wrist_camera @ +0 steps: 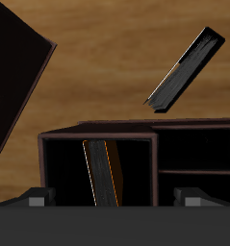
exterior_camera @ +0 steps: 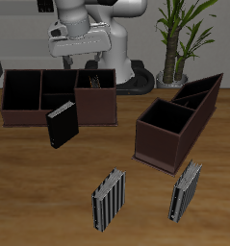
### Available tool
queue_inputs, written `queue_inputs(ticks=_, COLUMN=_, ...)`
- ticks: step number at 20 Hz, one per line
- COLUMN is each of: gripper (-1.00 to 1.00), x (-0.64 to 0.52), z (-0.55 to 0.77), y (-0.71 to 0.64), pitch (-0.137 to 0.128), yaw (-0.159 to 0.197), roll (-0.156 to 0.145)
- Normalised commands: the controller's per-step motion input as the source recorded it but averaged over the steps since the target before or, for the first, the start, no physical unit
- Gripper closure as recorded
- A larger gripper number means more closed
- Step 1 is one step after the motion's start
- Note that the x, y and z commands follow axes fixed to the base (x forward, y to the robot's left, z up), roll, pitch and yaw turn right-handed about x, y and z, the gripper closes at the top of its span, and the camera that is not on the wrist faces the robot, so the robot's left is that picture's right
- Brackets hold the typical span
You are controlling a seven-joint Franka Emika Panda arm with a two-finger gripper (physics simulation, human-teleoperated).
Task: Place the orange book into the back desk caddy's right compartment and place the right striped book into the back desk caddy's left compartment and place the black book into the back desk caddy's left compartment
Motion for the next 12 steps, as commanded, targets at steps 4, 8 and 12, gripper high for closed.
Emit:
queue_inputs(ticks=4, gripper=-1.00, x=0.35, z=0.28, y=-0.33, pitch=-0.030, yaw=-0.022, roll=-0.062)
queue_inputs(ticks=8, gripper=-1.00, x=0.49, z=0.31, y=-0.29, pitch=-0.027, yaw=-0.034, roll=-0.094)
queue_inputs(ticks=12, gripper=-1.00, x=0.48, z=0.33, y=-0.14, pitch=-0.035, yaw=-0.015, roll=-0.082)
